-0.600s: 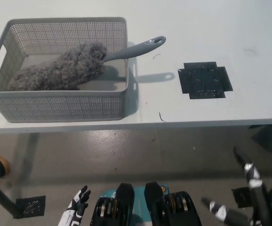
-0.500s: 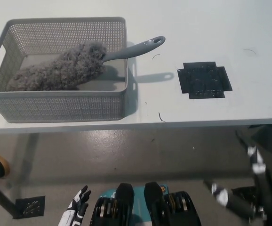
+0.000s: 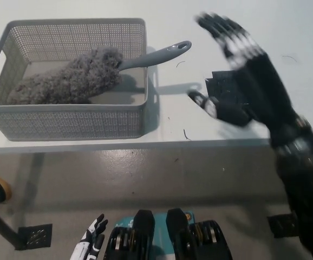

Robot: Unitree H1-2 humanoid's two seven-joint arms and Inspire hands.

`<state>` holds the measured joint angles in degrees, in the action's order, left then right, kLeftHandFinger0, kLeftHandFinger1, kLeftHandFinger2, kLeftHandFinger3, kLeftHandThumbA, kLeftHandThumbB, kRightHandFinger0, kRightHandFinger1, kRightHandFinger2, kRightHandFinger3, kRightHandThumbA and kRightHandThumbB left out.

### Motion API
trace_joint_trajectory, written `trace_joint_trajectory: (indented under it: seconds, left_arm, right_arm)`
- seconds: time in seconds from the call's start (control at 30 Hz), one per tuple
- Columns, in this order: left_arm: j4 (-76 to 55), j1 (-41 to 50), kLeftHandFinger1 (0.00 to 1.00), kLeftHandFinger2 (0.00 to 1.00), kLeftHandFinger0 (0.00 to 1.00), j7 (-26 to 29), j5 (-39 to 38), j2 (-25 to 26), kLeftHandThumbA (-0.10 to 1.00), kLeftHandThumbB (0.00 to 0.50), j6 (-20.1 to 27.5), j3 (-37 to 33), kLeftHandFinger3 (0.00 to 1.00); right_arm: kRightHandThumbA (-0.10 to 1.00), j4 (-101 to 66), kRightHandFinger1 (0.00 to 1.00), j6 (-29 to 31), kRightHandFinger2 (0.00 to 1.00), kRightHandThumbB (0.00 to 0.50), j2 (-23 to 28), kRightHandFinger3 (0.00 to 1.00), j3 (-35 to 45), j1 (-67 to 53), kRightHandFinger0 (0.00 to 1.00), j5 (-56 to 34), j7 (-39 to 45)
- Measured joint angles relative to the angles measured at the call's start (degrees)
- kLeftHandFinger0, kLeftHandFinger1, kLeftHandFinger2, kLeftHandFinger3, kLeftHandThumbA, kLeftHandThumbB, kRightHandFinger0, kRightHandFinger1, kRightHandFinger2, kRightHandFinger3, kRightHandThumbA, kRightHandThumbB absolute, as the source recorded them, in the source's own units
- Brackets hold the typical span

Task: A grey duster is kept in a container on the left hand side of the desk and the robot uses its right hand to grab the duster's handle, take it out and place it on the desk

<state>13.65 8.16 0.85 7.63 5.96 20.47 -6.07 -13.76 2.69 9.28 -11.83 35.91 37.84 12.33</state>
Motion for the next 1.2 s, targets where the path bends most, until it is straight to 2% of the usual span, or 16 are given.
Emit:
trace_joint_trajectory:
  seconds: [0.13,0.43,0.67,0.8,0.9,0.97,1.1,1.2]
  left_arm:
    - [0.14,-0.12,1.00,1.00,1.00,0.00,0.02,0.10,0.98,0.192,0.08,-0.08,1.00]
    - [0.02,-0.24,1.00,1.00,1.00,0.00,0.39,0.85,0.99,0.197,1.45,-0.41,1.00]
    - [-0.95,-0.60,1.00,1.00,1.00,-0.02,1.02,2.13,0.96,0.177,3.19,-0.97,1.00]
    - [-1.17,-0.61,1.00,1.00,1.00,-0.04,1.12,2.32,0.96,0.200,3.65,-1.24,1.00]
    - [-1.17,-0.62,1.00,1.00,1.00,-0.15,1.15,2.36,0.96,0.198,3.74,-1.60,1.00]
    - [-1.20,-0.67,1.00,1.00,1.00,-0.22,1.16,2.42,0.95,0.178,3.75,-1.66,1.00]
    - [-1.20,-1.07,1.00,1.00,1.00,-0.67,1.13,2.80,0.94,0.206,3.78,-1.89,1.00]
    - [-1.20,-1.38,1.00,1.00,1.00,-0.85,1.11,2.93,0.93,0.200,3.79,-1.93,1.00]
  right_arm:
    - [0.88,8.06,1.00,-2.90,1.00,0.500,0.22,1.00,-3.26,7.01,1.00,4.16,2.47]
    - [0.85,37.15,1.00,-12.07,1.00,0.500,-0.33,1.00,-13.58,24.34,1.00,13.59,7.01]
    - [0.81,54.59,1.00,-17.98,1.00,0.500,-2.40,1.00,-17.29,32.29,1.00,16.27,7.14]
    - [0.82,58.79,1.00,-19.43,1.00,0.500,-3.20,1.00,-18.06,33.49,1.00,16.30,6.64]
    - [0.84,62.34,1.00,-20.16,1.00,0.500,-3.72,1.00,-18.51,33.61,1.00,16.24,5.89]
    - [0.87,63.68,1.00,-20.36,1.00,0.500,-3.83,1.00,-18.57,33.60,1.00,16.15,5.59]
    - [0.88,63.78,1.00,-20.65,1.00,0.500,-3.85,1.00,-18.55,33.60,1.00,15.96,5.01]
    - [0.87,63.53,1.00,-20.83,1.00,0.500,-3.99,1.00,-18.54,33.60,1.00,15.79,4.94]
